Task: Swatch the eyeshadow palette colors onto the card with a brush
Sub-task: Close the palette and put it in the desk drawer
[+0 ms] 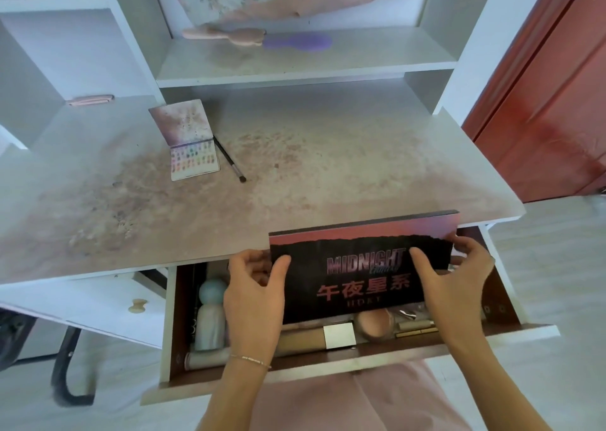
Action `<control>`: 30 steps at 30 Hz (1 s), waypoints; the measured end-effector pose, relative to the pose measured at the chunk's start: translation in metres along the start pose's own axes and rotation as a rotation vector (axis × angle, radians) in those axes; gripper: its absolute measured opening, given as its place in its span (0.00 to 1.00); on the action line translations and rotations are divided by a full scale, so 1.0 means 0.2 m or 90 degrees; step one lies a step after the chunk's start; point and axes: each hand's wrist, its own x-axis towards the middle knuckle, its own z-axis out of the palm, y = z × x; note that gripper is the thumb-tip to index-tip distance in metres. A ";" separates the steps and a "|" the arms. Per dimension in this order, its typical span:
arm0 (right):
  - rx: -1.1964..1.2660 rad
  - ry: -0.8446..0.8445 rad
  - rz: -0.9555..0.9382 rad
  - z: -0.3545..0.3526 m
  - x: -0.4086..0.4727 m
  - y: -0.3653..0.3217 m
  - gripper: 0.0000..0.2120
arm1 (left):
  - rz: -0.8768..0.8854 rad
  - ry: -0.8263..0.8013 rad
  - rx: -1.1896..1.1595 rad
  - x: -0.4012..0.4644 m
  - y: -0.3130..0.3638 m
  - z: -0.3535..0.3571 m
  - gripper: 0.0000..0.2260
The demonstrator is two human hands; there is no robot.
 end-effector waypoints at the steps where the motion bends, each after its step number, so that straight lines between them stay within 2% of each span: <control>1: 0.021 -0.010 0.018 -0.01 0.01 0.01 0.26 | 0.018 -0.003 0.021 0.00 0.00 0.00 0.07; 3: 0.059 -0.051 0.053 -0.03 0.03 0.02 0.27 | 0.049 -0.022 0.045 0.01 0.00 -0.01 0.03; 7: 0.032 -0.098 0.017 -0.04 0.04 0.04 0.16 | 0.082 -0.058 -0.010 0.00 0.01 -0.05 0.06; 12: 0.031 -0.111 -0.048 -0.09 0.02 0.02 0.06 | 0.105 -0.116 0.011 0.03 0.07 -0.16 0.06; 16: 0.027 -0.170 -0.061 -0.13 0.05 -0.04 0.06 | 0.092 -0.189 0.034 0.04 0.10 -0.24 0.04; 18: 0.041 -0.193 -0.054 -0.14 0.06 -0.07 0.05 | 0.057 -0.203 0.038 0.04 0.08 -0.26 0.04; 21: 0.040 -0.241 -0.020 -0.14 0.06 -0.08 0.08 | -0.002 -0.209 0.046 0.04 0.04 -0.28 0.04; 25: -0.089 -0.382 0.065 -0.11 0.06 0.00 0.15 | -0.031 -0.245 0.120 0.05 -0.04 -0.32 0.06; 27: -0.151 -0.422 0.084 -0.09 0.08 0.00 0.13 | -0.044 -0.269 0.160 0.07 -0.07 -0.32 0.07; 30: -0.078 -0.444 0.136 -0.02 0.13 -0.04 0.09 | -0.069 -0.283 0.165 0.13 -0.10 -0.29 0.08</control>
